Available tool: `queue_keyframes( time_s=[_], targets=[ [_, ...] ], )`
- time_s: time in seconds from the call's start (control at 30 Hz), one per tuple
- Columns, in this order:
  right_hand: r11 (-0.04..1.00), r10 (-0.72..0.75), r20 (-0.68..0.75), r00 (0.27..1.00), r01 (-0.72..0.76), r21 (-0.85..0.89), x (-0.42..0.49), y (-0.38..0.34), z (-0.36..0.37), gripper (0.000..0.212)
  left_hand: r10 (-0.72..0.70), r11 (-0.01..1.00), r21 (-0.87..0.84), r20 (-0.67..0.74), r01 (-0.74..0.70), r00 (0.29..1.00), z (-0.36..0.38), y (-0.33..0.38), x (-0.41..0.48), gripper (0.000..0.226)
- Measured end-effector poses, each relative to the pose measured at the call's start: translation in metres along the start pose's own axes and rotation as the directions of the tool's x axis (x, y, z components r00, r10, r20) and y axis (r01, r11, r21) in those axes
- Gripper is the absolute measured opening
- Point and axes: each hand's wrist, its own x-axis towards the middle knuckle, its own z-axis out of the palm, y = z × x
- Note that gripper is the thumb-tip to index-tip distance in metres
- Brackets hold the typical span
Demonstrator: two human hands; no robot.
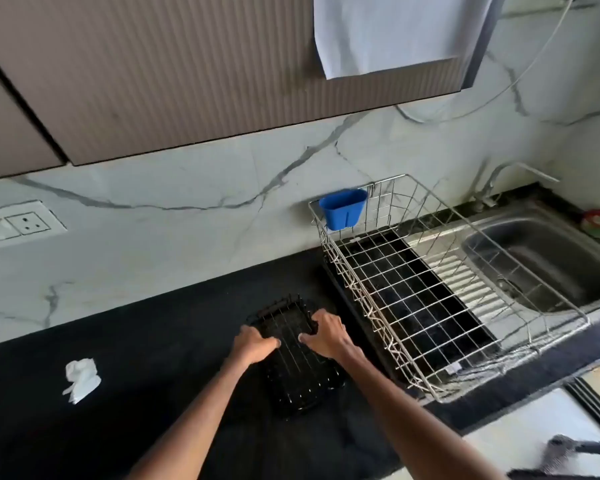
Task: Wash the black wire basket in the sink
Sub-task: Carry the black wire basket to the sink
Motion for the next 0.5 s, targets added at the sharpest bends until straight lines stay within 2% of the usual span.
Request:
queue_keyframes(
  time_s=[0.1, 0.2, 0.27, 0.37, 0.5],
  targets=[
    [0.995, 0.084, 0.034, 0.996, -0.086, 0.053, 0.017, 0.002, 0.004, 0.067, -0.128, 0.980, -0.133, 0.157, 0.150, 0.979, 0.010, -0.003, 0.015, 0.096],
    [0.991, 0.132, 0.075, 0.988, -0.134, 0.028, 0.030, 0.004, 0.008, 0.065, -0.134, 0.965, -0.199, 0.191, 0.172, 0.972, 0.020, -0.003, 0.025, 0.079],
    [0.991, 0.135, 0.084, 0.987, -0.135, 0.003, 0.037, 0.002, 0.010, 0.062, -0.116, 0.968, -0.205, 0.158, 0.148, 0.981, 0.023, 0.000, 0.027, 0.062],
    [0.994, 0.105, 0.069, 0.992, -0.102, -0.036, 0.042, -0.002, 0.012, 0.046, -0.079, 0.976, -0.195, 0.121, 0.101, 0.990, 0.024, 0.003, 0.028, 0.020],
    [0.997, 0.080, 0.028, 0.996, -0.079, -0.018, 0.042, -0.005, 0.011, 0.033, -0.031, 0.973, -0.224, 0.072, 0.047, 0.997, 0.015, 0.005, 0.022, 0.032]
  ],
)
